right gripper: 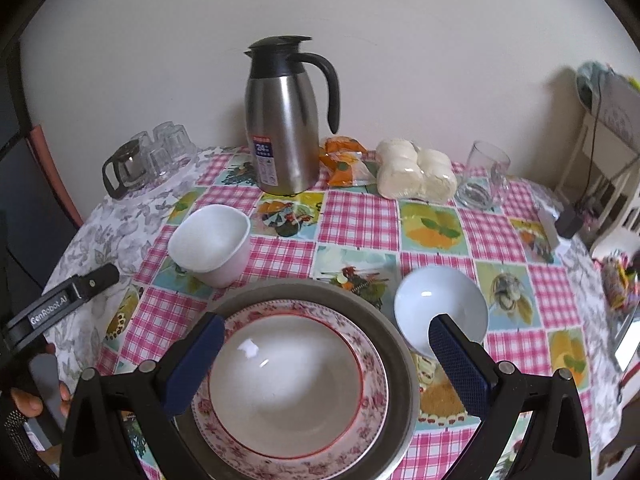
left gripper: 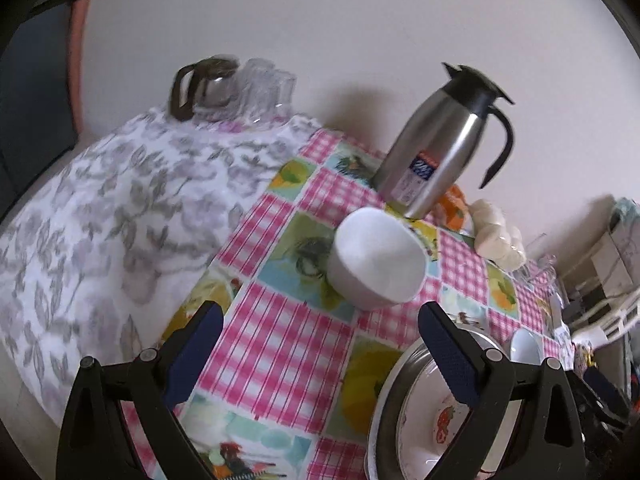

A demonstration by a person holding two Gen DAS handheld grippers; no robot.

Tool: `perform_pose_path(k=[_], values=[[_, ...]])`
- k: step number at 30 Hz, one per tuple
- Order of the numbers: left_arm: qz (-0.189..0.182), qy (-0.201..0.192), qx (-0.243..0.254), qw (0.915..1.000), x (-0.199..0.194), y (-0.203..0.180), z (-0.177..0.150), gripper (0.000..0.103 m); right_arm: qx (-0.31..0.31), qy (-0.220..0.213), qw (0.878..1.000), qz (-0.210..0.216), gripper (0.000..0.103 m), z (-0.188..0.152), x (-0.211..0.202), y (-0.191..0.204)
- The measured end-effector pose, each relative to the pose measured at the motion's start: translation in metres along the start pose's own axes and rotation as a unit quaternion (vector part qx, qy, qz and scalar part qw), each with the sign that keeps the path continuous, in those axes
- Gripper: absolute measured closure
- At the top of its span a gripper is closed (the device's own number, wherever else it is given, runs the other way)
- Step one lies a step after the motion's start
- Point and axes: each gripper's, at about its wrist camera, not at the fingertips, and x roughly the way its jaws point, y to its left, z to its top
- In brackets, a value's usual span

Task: Organize plates and bowls
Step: 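Withdraw both tools from the basin and move toward the white square bowl, then close both tools together on the rim of the white square bowl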

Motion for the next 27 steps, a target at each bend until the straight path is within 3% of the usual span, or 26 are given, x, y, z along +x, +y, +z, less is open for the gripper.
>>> perform_pose_path(k=[10,16,21,27], values=[[0.0,-0.01,0.074,0.9972,-0.006,-0.011,0.038,0.005,-0.026,0.009,1.0,-0.004,0.0,0.022,0.011,0.034],[0.0,0.034,0.105,0.9939,0.015,-0.008,0.053,0.005,-0.034,0.019,0.999,0.011,0.0,0.04,0.023,0.058],[-0.012,0.094,0.083,0.9921,0.045,0.008,0.057,0.005,-0.032,0.035,0.999,0.02,0.0,0.055,0.039,0.074],[-0.031,0.113,0.055,0.9916,0.066,0.021,0.055,0.006,-0.02,0.061,0.998,0.021,0.0,0.063,0.064,0.083]])
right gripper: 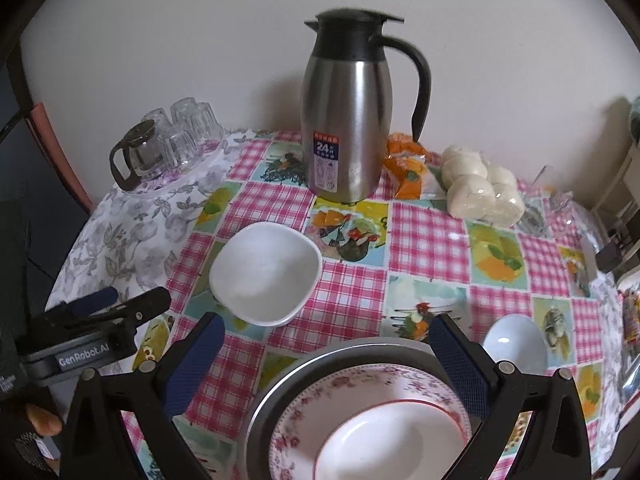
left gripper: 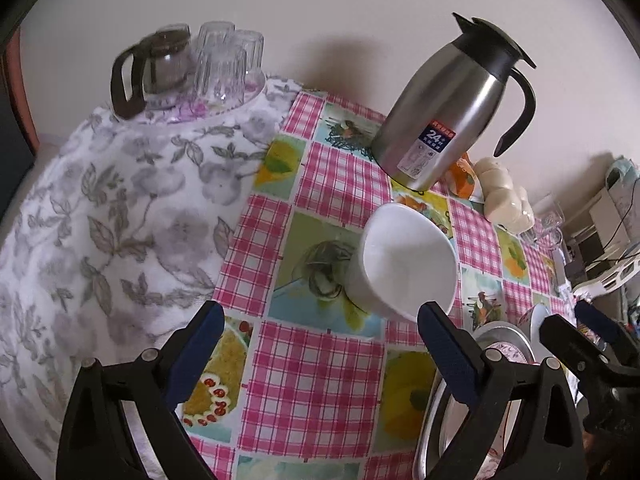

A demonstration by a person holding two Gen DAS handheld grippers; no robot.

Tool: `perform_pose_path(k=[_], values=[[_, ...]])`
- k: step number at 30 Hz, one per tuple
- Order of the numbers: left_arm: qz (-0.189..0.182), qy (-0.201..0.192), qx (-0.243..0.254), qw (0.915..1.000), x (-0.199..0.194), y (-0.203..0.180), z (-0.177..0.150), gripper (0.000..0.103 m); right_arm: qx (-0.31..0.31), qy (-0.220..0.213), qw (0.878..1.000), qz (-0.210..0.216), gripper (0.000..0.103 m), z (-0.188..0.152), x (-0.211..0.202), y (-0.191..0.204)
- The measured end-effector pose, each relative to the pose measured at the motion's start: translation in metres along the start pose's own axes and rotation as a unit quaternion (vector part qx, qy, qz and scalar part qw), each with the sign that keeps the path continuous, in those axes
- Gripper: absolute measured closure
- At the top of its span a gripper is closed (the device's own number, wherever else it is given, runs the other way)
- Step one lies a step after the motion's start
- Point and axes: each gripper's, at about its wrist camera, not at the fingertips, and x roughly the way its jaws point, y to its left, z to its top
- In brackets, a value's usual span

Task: Organize plates and bowls
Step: 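Close both tools together on the rim of the white square bowl, then lift the white square bowl and carry it over the steel basin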

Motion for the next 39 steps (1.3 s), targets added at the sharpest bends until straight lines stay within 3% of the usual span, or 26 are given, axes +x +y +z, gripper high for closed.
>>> perform_pose_path(k=[5,7,10,14,17,23,25,29,33,39], values=[[-0.02,-0.004,-0.025,0.9995,0.013,0.006,0.004,0.006,0.02,0.026,0.999,-0.004,0.003,0.004,0.026,0.001],[-0.028,-0.011,-0.033,0.999,0.017,0.007,0.007,0.006,0.028,0.036,0.999,-0.006,0.017,0.006,0.036,0.002],[-0.045,-0.001,-0.035,0.9984,0.026,0.004,0.01,0.006,0.038,0.051,0.998,-0.006,0.021,0.007,0.052,0.004],[-0.032,-0.005,-0.018,0.9993,0.031,-0.006,0.013,0.006,0.043,0.065,0.997,-0.014,0.031,0.007,0.071,0.008],[-0.038,0.0,-0.017,0.9991,0.038,-0.01,0.017,0.018,0.044,0.072,0.996,-0.015,0.033,0.006,0.082,0.01],[-0.036,0.016,-0.011,0.9992,0.056,-0.016,0.02,0.03,0.044,0.085,0.995,-0.021,0.045,0.005,0.101,0.012],[-0.04,0.02,-0.012,0.9989,0.062,-0.017,0.02,0.031,0.048,0.089,0.995,-0.025,0.054,0.005,0.106,0.011],[-0.038,0.026,-0.004,0.9989,0.073,-0.023,0.019,0.032,0.052,0.092,0.994,-0.018,0.061,0.005,0.115,0.009],[-0.042,0.034,-0.002,0.9985,0.083,-0.027,0.02,0.047,0.048,0.096,0.994,-0.014,0.067,0.006,0.121,0.011],[-0.032,0.042,0.001,0.9986,0.093,-0.029,0.024,0.062,0.05,0.111,0.993,-0.003,0.078,0.008,0.133,0.015]])
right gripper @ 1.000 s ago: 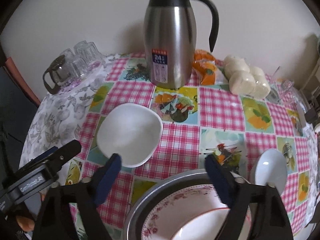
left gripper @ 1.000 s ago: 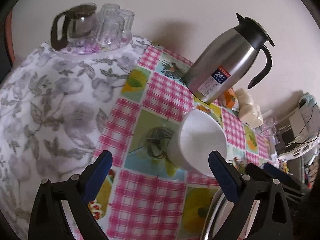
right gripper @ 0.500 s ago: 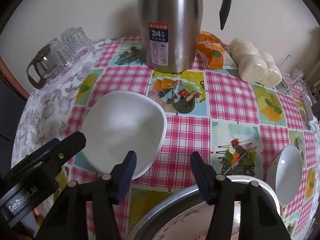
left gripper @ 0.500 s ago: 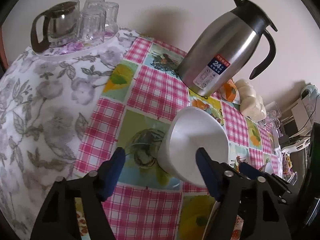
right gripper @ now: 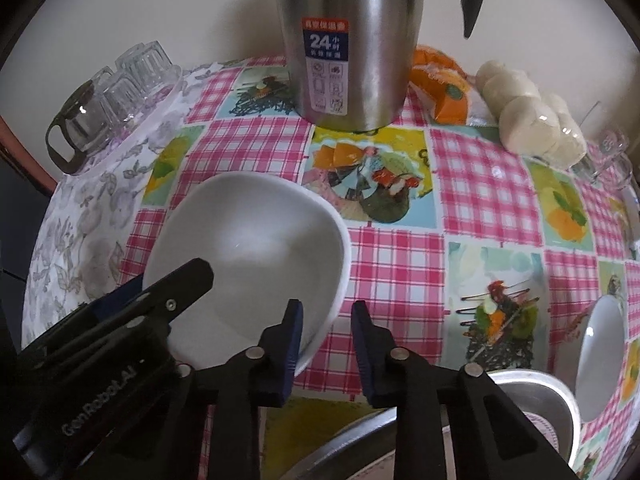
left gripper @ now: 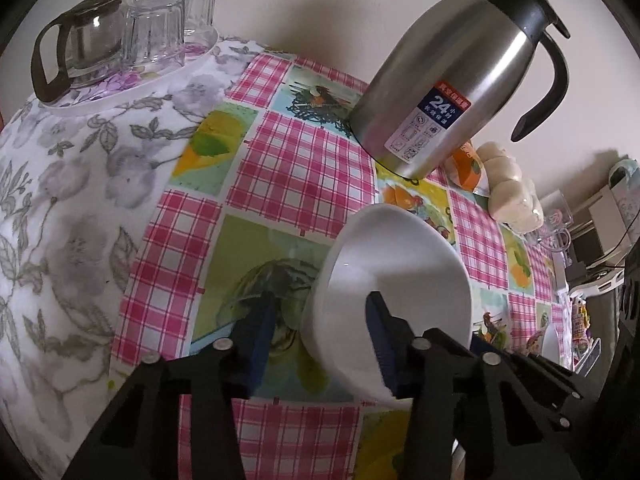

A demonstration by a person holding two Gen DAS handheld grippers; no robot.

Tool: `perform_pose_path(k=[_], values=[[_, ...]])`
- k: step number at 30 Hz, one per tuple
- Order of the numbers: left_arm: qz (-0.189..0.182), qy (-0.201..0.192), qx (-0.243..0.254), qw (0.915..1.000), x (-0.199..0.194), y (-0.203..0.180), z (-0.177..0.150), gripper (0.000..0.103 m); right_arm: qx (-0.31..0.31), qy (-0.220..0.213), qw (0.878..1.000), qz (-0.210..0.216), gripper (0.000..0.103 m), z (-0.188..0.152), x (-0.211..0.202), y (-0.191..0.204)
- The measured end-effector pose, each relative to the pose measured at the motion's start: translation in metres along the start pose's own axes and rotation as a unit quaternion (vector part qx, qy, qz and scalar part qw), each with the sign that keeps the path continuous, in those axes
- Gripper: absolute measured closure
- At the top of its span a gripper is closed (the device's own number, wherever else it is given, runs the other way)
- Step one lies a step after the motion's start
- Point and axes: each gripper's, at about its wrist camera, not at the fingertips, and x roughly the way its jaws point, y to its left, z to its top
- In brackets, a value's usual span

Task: Organize plates and bowls
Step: 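Lift the white square bowl and carry it over the steel basin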

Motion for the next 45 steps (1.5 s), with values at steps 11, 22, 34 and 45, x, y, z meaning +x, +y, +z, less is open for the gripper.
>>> perform_pose_path(k=[11,22,34,45], values=[[-0.004,0.024,-0.015,0.9996,0.021,0.006,-0.002,0.081,0.004,0.02,1.0,0.001,0.084,0.005,0.013,0.005],[-0.009,0.013,-0.031,0.9994,0.001,0.015,-0.015,0.086,0.014,0.017,0.999,0.031,0.086,-0.002,0.001,0.008],[0.006,-0.042,-0.032,0.9986,-0.068,-0.006,-0.032,0.086,0.005,-0.031,0.998,0.063,0.087,-0.02,-0.062,0.008],[0.0,-0.086,-0.034,0.9958,-0.119,-0.053,-0.062,0.086,0.02,-0.075,0.992,0.1,0.087,-0.05,-0.124,-0.027]])
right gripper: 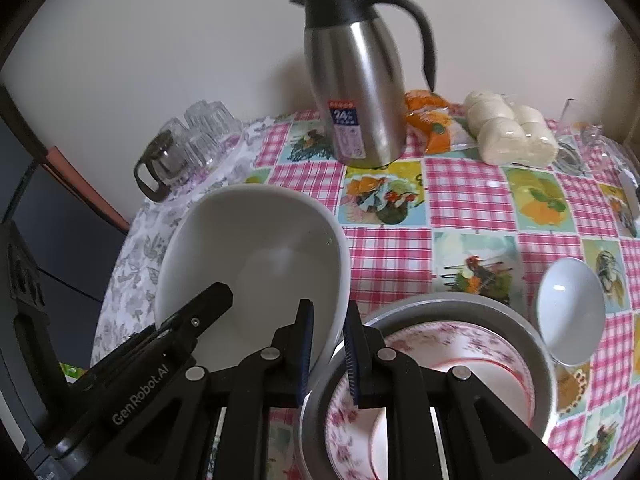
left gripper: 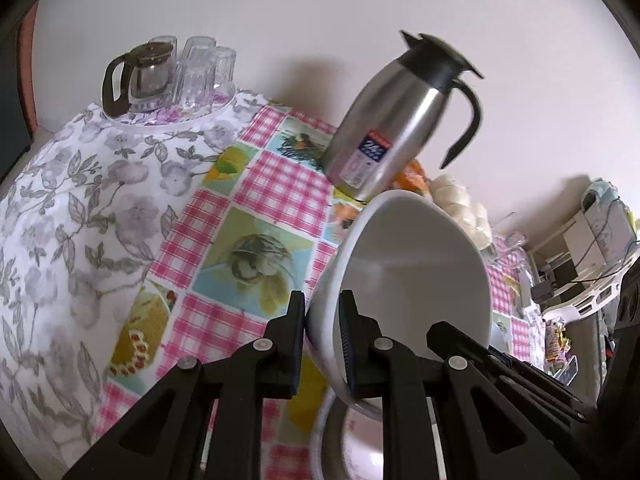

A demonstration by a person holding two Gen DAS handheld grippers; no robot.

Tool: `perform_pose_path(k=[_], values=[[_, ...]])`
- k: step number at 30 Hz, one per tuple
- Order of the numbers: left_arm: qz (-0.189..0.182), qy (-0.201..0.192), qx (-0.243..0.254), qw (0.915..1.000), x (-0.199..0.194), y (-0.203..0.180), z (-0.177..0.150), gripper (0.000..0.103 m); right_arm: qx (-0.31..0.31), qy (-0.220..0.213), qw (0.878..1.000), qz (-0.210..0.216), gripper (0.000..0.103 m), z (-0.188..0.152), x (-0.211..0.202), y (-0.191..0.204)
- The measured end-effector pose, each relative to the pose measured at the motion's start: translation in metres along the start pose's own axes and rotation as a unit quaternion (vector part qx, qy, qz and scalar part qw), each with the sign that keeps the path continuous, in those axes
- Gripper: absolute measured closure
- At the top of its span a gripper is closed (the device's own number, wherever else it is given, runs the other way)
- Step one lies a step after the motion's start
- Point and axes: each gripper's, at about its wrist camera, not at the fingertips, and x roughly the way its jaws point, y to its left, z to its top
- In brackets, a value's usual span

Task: Organize plates and bowls
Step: 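Lift the white square bowl and carry it over the steel basin, then lower the white square bowl into the red-rimmed bowl in the basin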

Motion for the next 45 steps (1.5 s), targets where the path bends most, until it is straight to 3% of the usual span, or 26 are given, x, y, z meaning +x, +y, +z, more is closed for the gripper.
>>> perform_pose_path(k=[10,21,30,45], values=[[-0.013,-0.027,0.012,0.9995,-0.022,-0.046,-0.039,0.086,0.041,-0.044,0.998,0.027,0.087,-0.03,-0.047,-0.047],[-0.017,-0.025,0.055,0.998,-0.016,-0.082,-0.078,0.086,0.075,-0.079,0.994,0.031,0.086,-0.067,-0.068,-0.093],[-0.028,-0.025,0.076,0.9964,-0.019,-0.099,-0.088,0.086,0.112,-0.107,0.987,0.046,0.086,-0.089,-0.077,-0.12],[-0.031,0.001,0.07,0.997,-0.016,-0.099,-0.098,0.086,0.113,-0.091,0.988,0.052,0.086,-0.1,-0.074,-0.128]])
